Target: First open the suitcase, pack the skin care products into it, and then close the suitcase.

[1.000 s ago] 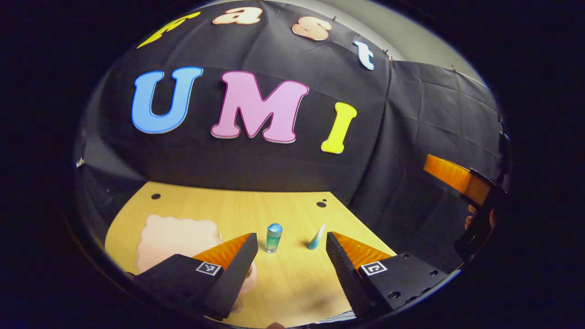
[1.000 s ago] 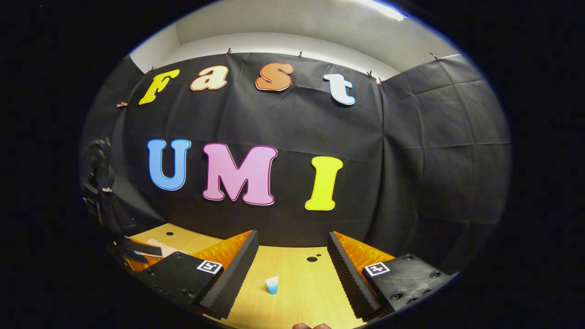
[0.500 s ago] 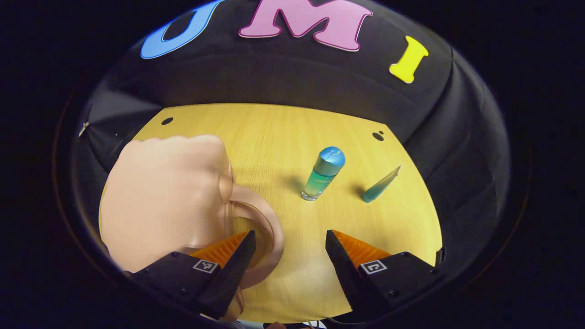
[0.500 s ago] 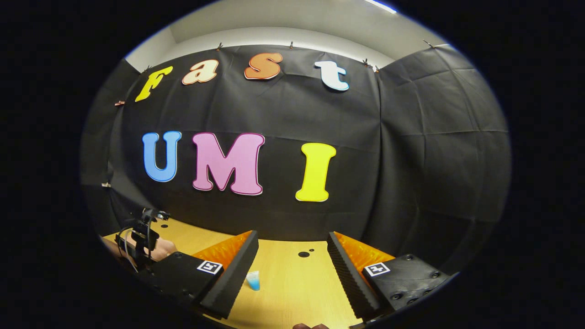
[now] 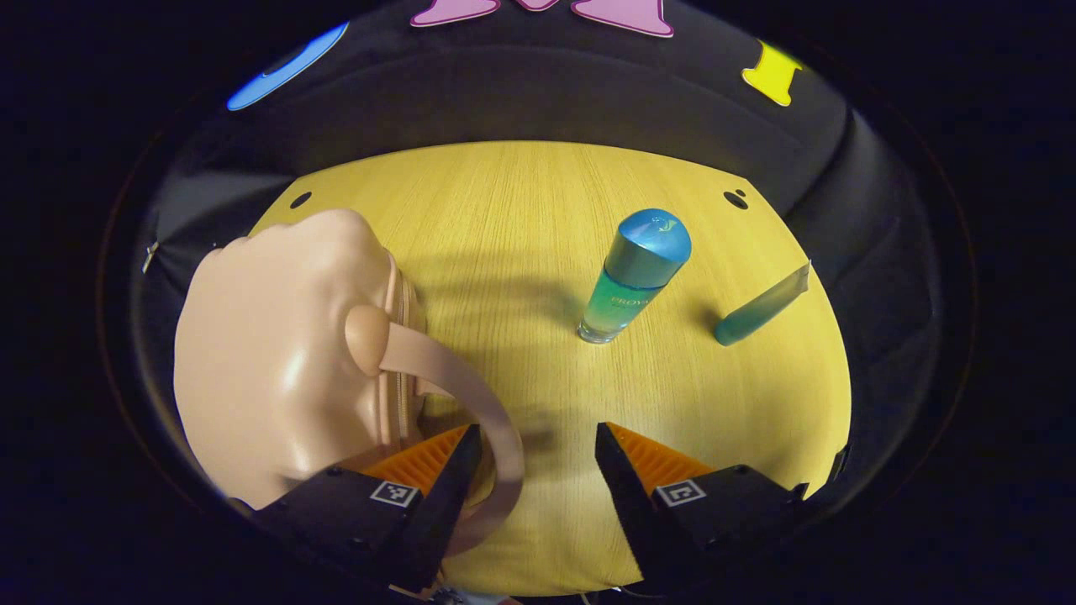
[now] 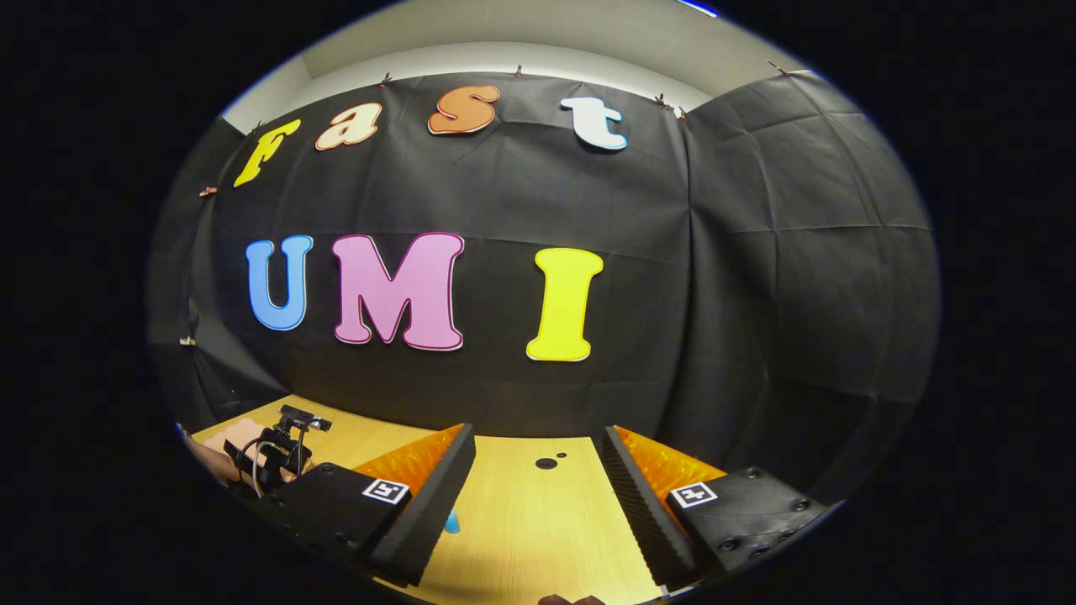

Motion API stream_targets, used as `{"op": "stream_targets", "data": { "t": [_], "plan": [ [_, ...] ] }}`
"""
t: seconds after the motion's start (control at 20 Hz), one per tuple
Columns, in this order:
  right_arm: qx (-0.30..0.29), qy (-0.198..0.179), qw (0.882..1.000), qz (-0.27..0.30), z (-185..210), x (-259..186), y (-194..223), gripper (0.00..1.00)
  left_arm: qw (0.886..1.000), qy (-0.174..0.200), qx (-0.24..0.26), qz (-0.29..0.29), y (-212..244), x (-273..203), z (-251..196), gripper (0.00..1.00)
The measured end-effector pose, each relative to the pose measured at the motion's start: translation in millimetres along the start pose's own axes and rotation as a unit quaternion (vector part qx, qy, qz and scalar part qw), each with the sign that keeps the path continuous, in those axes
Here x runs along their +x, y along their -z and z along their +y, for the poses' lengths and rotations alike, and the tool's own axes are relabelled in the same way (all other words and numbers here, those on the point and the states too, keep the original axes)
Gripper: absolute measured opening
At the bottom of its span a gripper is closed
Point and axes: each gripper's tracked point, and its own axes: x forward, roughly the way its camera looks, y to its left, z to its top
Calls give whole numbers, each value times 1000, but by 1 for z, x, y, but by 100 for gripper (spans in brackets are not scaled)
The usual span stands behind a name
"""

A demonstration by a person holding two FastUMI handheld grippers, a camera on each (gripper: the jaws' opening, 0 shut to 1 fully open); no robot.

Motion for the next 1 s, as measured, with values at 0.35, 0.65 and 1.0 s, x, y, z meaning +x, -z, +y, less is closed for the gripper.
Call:
{"op": "stream_targets", "data": {
  "t": [0.35, 0.65, 1.0],
  "plan": [
    [7, -8, 1000, 11, 2, 4, 8, 96, 999, 42, 17, 28, 3, -1, 9, 14],
    [-12, -33, 999, 0, 16, 10, 3, 96, 997, 72, 3, 15, -21, -73, 11, 11],
    [-9, -95, 995, -7, 58, 19, 5, 96, 996, 71, -22, -45, -65, -209, 85, 11]
  ]
}}
